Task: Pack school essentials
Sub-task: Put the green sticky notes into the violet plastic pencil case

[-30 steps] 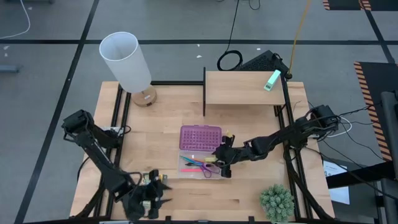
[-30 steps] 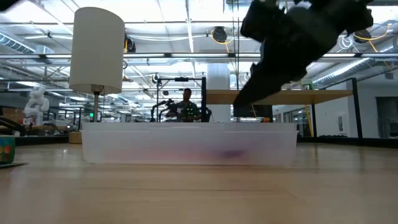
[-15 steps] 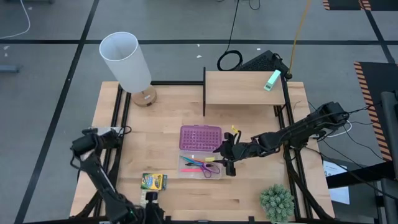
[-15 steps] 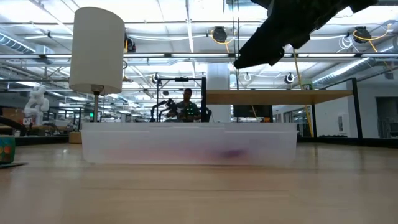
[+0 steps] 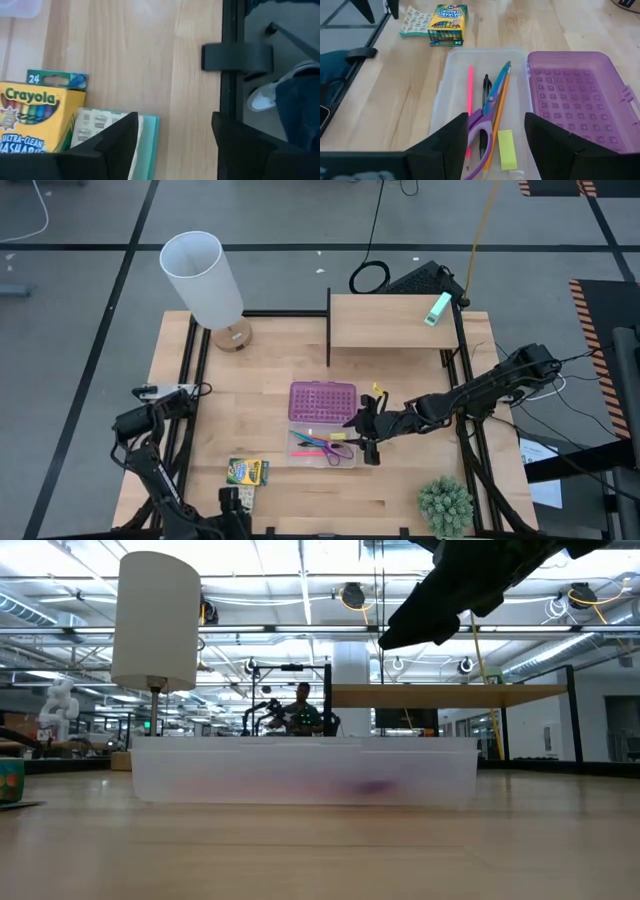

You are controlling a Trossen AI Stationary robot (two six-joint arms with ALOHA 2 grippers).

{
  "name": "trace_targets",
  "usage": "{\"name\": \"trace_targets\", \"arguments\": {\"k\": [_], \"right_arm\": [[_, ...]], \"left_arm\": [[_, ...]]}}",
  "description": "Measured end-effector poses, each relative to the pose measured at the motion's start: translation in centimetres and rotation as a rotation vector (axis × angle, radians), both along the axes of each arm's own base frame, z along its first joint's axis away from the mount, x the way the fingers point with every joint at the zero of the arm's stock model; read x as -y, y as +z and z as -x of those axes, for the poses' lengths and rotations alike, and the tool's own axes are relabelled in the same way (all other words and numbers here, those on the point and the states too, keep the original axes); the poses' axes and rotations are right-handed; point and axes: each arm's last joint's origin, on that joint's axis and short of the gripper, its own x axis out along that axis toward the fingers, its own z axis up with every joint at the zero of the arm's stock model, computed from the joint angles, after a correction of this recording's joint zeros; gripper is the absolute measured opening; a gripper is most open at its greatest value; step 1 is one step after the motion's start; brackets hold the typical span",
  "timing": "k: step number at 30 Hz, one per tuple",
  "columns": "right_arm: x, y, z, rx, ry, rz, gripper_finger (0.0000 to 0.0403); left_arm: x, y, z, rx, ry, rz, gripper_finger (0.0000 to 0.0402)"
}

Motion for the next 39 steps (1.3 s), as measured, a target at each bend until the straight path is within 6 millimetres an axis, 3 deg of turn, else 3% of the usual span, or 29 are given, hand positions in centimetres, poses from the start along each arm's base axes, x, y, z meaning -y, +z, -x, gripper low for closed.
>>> {"name": "trace_targets", "arguments": {"k": [9,15,27,32,39], "right_arm": [[-2.9,2.6,-0.4,0.187,0.106,-0.010,0.0187],[-6.4,4.2,-2.8,0.251,0.165,0.113,0.0187],[-11.9,1.2,-12.4,0.195,0.266,0.336,0.0187],[-12.7,0.8,-15.6,0.169,0.302,0.390,0.0187],[-12.1,-1.0,-18.2,0.149,0.367,0.451,0.0187]], "left_arm": [[0.0,-0.5,1.4,-0.028,0.070,-0.029,0.0217],[-0.8,-0.4,2.4,-0.042,0.156,-0.107,0.0153],[-0.8,-0.5,4.0,-0.063,0.154,-0.150,0.0010],[-1.3,-1.1,4.4,-0.057,0.203,-0.162,0.0012],[-2.4,-3.9,4.9,-0.074,0.241,-0.124,0.0003]]}}
